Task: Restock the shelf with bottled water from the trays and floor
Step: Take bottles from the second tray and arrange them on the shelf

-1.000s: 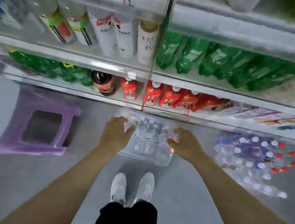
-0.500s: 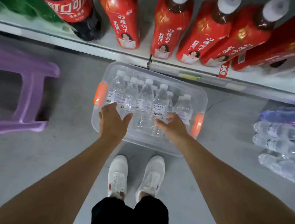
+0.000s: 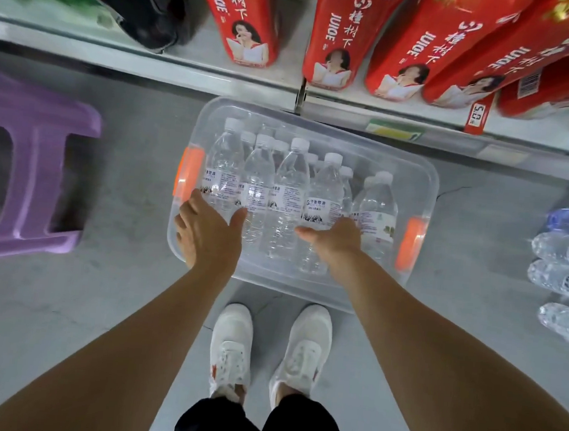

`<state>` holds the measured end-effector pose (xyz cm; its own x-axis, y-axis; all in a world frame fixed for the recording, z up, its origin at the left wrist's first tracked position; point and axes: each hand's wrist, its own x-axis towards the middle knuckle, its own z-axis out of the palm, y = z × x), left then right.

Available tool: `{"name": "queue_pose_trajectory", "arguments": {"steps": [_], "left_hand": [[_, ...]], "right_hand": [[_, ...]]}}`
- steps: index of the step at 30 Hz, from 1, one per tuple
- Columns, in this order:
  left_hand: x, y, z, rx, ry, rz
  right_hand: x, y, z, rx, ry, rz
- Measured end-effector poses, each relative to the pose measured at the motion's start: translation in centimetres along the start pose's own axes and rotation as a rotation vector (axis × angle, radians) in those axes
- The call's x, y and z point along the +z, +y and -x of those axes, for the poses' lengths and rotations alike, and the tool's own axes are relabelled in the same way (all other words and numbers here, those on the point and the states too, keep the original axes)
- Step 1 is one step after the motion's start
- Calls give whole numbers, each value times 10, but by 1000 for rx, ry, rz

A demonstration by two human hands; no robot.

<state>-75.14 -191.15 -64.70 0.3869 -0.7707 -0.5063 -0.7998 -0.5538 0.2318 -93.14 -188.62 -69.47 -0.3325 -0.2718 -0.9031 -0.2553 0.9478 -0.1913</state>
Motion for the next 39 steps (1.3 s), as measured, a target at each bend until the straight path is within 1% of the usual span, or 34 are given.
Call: {"name": "queue_pose_trajectory", "arguments": {"steps": [3,5,8,12,14,16,18,20,22,24,27,30,33,35,39], "left_hand": [[-3,8,-8,-52,1,-118],[-4,10,-10,-53,-8,-160],[-3,10,-10,-72,-17,-89],[5,9,-13,-122,-42,174],[4,9,-18,-158,-47,243],[1,8,-21,-163,-50,212],[-2,8,-19,-154,-58,128],[2,6,-20,-158,-104,68],[9,1,-24,-215,-193,90],[11,-1,-28,-265,-246,160],[10,2,-30,-285,-302,343],[8,7,-33,-266,-365,384],[-3,12,-28,-304,-403,418],[-14,14,-18,-341,-452,492],[-53,21,22,-366,-586,553]], "right_hand": [[-10,-1,8,16,-61,-99],[-18,2,17,-15,-79,-168],[-20,2,31,-63,-94,-270],[-12,5,40,-51,-87,-357],[-11,7,41,-59,-91,-380],[-12,10,42,-73,-89,-388],[-14,12,42,-77,-64,-413],[-17,15,42,-76,-36,-452],[-23,20,41,-72,-28,-504],[-29,23,41,-72,-47,-538],[-33,28,42,-95,-66,-548],[-32,30,47,-109,-64,-566],[-32,34,55,-112,-62,-548],[-35,37,65,-122,-62,-533],[-44,38,101,-119,-75,-533]]}}
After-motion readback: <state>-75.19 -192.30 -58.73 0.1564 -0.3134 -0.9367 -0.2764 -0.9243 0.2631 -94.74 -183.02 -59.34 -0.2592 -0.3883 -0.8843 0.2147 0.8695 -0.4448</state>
